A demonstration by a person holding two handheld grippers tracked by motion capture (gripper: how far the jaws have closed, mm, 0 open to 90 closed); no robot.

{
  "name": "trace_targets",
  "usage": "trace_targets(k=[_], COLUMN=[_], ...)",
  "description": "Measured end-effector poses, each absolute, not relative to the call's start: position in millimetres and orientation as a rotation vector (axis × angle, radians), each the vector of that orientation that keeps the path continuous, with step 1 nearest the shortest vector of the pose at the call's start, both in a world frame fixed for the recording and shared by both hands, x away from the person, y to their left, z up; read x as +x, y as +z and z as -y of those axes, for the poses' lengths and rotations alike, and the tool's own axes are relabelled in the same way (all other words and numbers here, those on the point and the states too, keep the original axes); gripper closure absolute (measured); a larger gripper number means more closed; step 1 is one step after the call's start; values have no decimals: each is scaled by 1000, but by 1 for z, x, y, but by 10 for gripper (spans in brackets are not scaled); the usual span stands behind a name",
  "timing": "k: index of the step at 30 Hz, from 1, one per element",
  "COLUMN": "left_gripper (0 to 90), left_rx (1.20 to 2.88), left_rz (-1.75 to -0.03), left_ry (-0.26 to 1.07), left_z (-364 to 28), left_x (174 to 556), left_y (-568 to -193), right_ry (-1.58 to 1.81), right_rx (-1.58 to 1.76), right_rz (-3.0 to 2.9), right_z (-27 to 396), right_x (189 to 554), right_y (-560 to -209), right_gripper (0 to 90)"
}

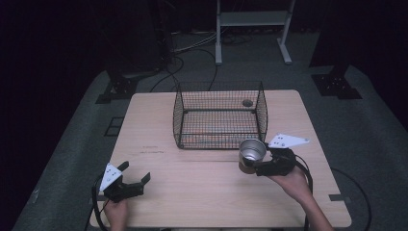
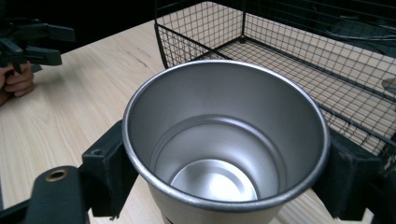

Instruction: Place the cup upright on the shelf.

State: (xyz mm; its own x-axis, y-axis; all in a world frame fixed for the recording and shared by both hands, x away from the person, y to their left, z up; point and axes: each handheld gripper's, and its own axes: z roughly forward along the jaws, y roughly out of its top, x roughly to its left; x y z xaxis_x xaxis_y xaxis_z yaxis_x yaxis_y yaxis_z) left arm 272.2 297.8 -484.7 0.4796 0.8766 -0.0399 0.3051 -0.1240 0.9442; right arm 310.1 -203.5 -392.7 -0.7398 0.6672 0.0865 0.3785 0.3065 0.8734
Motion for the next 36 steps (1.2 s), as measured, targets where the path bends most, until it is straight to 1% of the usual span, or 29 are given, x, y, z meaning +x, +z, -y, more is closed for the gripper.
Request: trace_targets(k=[16,36], left_gripper=[0,0], left_rx=[1674,1672], left_rz=[-1026,-1026], left_ry=[678,679], left_z=[-298,-297], left_x=[272,273], left_y=[-485,-485], right_ry=[1430,1396], right_rx=[932,912], right_rz=[-2283,-2265], right_z=[191,175], right_x=[334,358], right_y=[-351,-323], right_gripper=[180,180])
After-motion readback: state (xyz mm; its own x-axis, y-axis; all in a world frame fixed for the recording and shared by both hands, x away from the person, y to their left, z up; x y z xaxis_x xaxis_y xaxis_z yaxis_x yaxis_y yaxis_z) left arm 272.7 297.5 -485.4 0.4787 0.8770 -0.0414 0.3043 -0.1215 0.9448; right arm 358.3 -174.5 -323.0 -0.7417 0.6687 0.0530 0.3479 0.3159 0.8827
